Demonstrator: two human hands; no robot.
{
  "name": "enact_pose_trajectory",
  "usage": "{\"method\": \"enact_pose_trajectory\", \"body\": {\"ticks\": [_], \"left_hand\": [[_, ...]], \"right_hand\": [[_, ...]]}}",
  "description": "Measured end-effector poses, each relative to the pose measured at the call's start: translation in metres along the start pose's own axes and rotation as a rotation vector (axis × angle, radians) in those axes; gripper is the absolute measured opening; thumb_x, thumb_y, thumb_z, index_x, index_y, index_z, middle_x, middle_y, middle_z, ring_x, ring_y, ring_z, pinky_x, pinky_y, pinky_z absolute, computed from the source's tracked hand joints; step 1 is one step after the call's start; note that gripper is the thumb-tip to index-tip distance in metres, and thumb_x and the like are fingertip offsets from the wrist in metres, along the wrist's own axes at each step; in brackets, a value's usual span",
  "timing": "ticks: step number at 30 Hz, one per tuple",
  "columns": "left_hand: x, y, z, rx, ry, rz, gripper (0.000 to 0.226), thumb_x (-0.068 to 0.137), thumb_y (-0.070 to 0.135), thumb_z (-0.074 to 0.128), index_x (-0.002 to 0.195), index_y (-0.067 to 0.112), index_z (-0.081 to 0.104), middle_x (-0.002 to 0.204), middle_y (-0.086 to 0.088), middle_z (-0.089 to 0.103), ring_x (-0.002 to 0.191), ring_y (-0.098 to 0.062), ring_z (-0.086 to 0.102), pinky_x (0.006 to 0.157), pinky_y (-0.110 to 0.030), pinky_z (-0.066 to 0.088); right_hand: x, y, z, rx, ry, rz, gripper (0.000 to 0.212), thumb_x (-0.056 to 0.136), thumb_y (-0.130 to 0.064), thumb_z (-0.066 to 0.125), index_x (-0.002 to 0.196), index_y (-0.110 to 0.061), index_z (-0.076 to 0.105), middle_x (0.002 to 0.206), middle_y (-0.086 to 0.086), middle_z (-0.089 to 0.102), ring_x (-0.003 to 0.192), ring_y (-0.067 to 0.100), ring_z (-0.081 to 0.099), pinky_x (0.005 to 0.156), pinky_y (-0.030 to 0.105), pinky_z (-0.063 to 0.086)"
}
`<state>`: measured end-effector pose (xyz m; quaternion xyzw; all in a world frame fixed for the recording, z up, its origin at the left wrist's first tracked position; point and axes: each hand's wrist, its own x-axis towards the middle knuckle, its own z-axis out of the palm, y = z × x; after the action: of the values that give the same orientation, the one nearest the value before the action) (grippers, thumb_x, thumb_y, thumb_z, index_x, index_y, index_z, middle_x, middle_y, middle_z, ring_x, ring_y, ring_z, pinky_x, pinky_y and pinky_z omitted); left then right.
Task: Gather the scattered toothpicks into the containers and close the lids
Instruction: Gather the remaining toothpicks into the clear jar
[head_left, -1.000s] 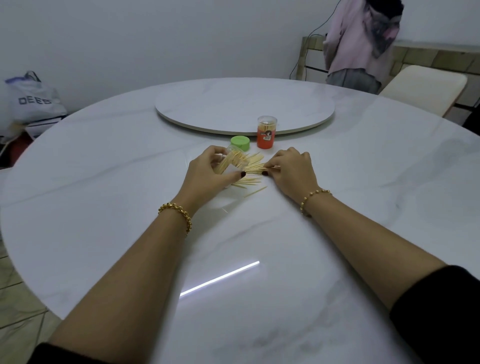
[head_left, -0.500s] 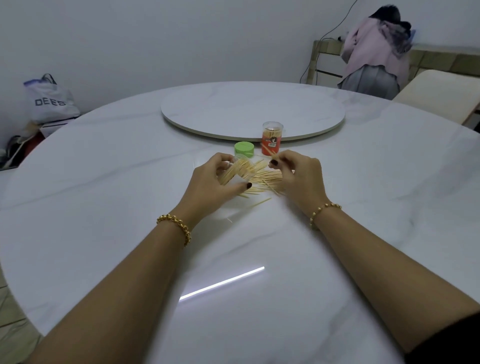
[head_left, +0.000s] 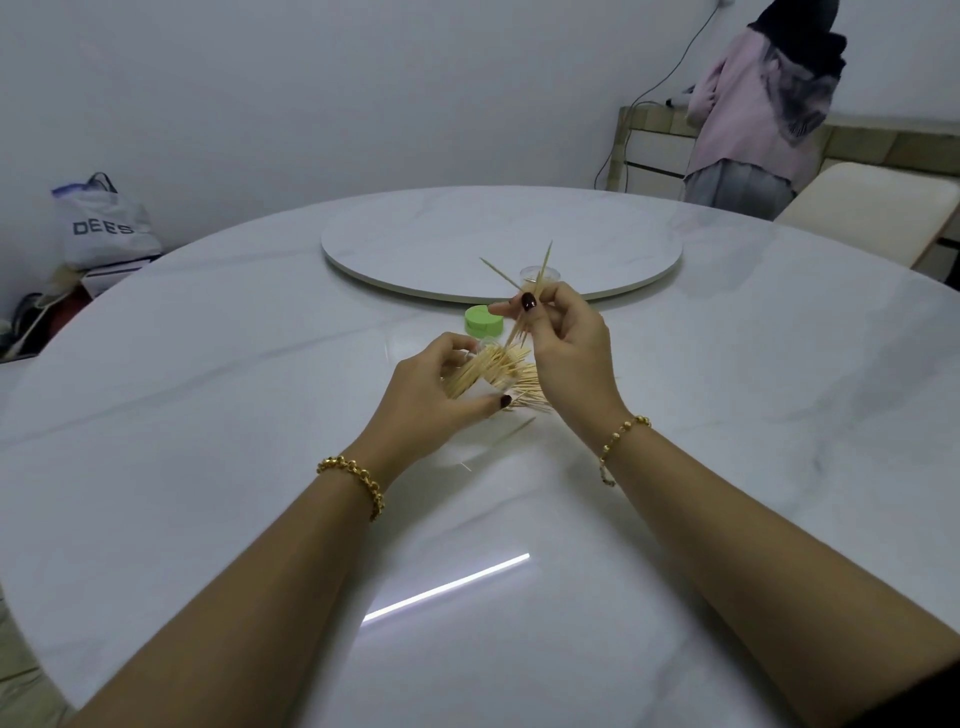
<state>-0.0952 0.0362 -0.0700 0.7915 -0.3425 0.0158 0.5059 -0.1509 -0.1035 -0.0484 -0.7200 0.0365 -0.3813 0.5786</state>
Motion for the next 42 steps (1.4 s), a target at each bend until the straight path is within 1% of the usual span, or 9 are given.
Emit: {"method": "enact_pose_trajectory", "body": {"ticks": [6,12,19,23,28,32,36,39,42], "left_hand": [[0.001,0.001,-0.001,-0.003,0.003,-0.011,0.055,0.063,0.036,0.082,0.11,0.021,0.059,0.103,0.005,0.065,0.092,-0.008,0.064,0.077,-0.021,0.052],[0.001,0.0,-0.001,-0.01,0.003,-0.022,0.049,0.069,0.024,0.083,0.111,0.02,0.059,0.104,0.003,0.064,0.09,-0.003,0.063,0.07,-0.008,0.047],[0.001,0.0,-0.002,-0.034,0.019,-0.042,0.052,0.064,0.032,0.084,0.109,0.023,0.059,0.101,0.005,0.065,0.091,-0.008,0.064,0.076,-0.021,0.052],[0.001,0.0,-0.006,-0.045,0.037,-0.064,0.044,0.07,0.027,0.081,0.109,0.023,0.059,0.097,0.008,0.066,0.086,-0.001,0.063,0.069,-0.01,0.048],[0.003,-0.002,-0.014,-0.055,0.072,-0.092,0.046,0.07,0.03,0.083,0.108,0.023,0.059,0.097,0.01,0.065,0.086,0.002,0.063,0.07,-0.014,0.052],[0.004,-0.002,-0.019,-0.086,0.09,-0.096,0.042,0.073,0.025,0.08,0.109,0.023,0.058,0.096,0.011,0.064,0.083,0.001,0.062,0.068,-0.013,0.051],[0.006,-0.004,-0.022,-0.087,0.092,-0.106,0.038,0.074,0.021,0.075,0.109,0.023,0.059,0.097,0.009,0.064,0.079,0.004,0.06,0.067,-0.009,0.048],[0.007,-0.008,-0.027,-0.088,0.103,-0.126,0.044,0.073,0.029,0.08,0.11,0.023,0.058,0.099,0.01,0.064,0.086,0.004,0.06,0.068,-0.008,0.048],[0.009,-0.018,-0.034,-0.081,0.123,-0.176,0.053,0.07,0.033,0.083,0.115,0.023,0.057,0.105,0.007,0.061,0.091,0.003,0.058,0.074,-0.018,0.054]], "right_hand": [[-0.008,0.006,0.004,0.087,-0.065,0.098,0.02,0.097,-0.001,0.041,0.111,-0.008,0.054,0.079,-0.011,0.072,0.091,0.011,0.07,0.083,0.039,0.056],[-0.011,0.006,0.004,0.041,-0.059,0.096,0.028,0.097,-0.001,0.037,0.117,-0.015,0.052,0.102,0.003,0.073,0.086,0.019,0.071,0.081,0.044,0.057],[-0.019,0.015,0.006,-0.108,-0.158,0.052,0.034,0.101,-0.011,0.034,0.124,-0.017,0.057,0.112,0.003,0.067,0.102,0.013,0.064,0.087,0.03,0.052],[-0.025,0.018,0.008,-0.191,-0.301,0.011,0.048,0.095,-0.029,0.032,0.14,-0.019,0.047,0.134,-0.001,0.056,0.124,0.012,0.051,0.105,0.033,0.041],[-0.025,0.016,0.005,-0.266,-0.271,-0.098,0.054,0.095,-0.032,0.036,0.149,-0.028,0.029,0.124,-0.013,0.057,0.111,-0.003,0.053,0.095,0.023,0.043],[-0.026,0.016,0.008,-0.482,-0.326,-0.283,0.058,0.097,-0.03,0.039,0.151,-0.031,0.017,0.153,-0.01,0.031,0.14,0.004,0.027,0.113,0.051,0.026],[-0.024,0.019,0.016,-0.653,-0.384,-0.302,0.055,0.096,-0.041,0.028,0.15,-0.031,0.019,0.157,-0.017,0.018,0.142,-0.008,0.004,0.118,0.049,0.006],[-0.019,0.022,0.018,-0.599,-0.384,-0.233,0.051,0.096,-0.039,0.027,0.147,-0.031,0.03,0.152,-0.016,0.03,0.141,-0.005,0.014,0.118,0.047,0.012],[-0.009,0.02,0.018,-0.385,-0.307,-0.226,0.044,0.097,-0.029,0.036,0.137,-0.02,0.049,0.136,-0.011,0.05,0.126,-0.002,0.043,0.108,0.029,0.035]]}}
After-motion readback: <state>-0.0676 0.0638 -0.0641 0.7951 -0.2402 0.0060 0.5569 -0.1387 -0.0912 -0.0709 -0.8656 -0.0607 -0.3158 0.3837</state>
